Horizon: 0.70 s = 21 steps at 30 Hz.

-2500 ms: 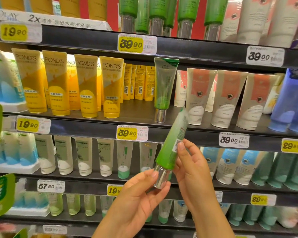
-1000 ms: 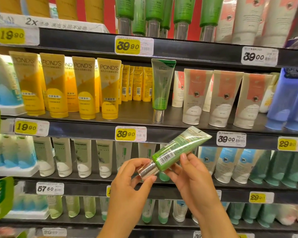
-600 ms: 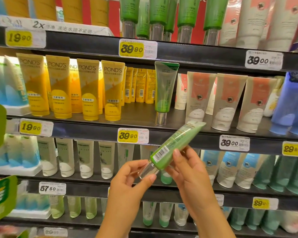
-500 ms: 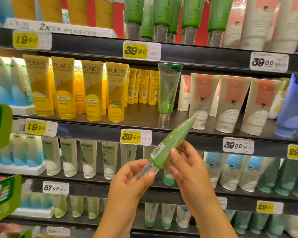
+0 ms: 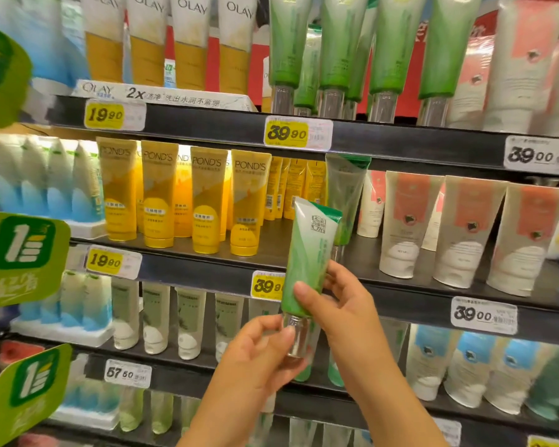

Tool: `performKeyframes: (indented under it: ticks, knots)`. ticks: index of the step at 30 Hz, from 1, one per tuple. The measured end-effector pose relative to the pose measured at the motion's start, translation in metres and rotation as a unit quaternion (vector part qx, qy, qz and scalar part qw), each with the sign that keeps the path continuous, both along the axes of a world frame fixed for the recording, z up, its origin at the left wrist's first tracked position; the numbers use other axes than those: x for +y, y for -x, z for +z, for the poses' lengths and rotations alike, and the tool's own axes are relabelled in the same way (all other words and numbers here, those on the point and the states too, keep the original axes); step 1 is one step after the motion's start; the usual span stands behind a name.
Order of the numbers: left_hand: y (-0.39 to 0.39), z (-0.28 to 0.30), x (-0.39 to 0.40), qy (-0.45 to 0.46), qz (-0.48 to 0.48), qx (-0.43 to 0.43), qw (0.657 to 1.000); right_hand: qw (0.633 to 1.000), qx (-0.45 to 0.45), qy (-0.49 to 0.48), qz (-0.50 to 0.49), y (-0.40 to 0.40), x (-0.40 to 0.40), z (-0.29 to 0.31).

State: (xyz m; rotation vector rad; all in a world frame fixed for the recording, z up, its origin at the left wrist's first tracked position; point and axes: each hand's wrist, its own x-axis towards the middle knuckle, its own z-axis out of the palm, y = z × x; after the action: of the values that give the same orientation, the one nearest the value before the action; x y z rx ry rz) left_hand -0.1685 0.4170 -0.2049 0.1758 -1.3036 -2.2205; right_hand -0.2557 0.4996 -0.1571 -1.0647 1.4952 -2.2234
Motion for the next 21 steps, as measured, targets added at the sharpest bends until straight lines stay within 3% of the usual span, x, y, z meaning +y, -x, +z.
performKeyframes:
  ticks: [2,5,8,11,21]
  knots:
    - [0.003,0.008,-0.006,0.127,0.048,-0.045,0.990,1.000,0.013,0.004,-0.008,0.003,-0.005,0.006]
    - [0.012,0.023,-0.017,0.285,0.166,-0.076,0.941,0.999,0.024,0.013,-0.021,0.009,-0.015,0.018]
    - [0.024,0.043,-0.025,0.338,0.238,-0.062,0.908,0.998,0.041,0.017,-0.033,0.017,-0.025,0.033]
    - [0.033,0.057,-0.033,0.382,0.251,-0.062,0.888,0.997,0.063,0.005,-0.051,0.025,-0.035,0.045]
    - [0.060,0.072,-0.058,0.450,0.246,-0.045,0.858,0.968,0.157,-0.063,-0.185,0.037,-0.066,0.054]
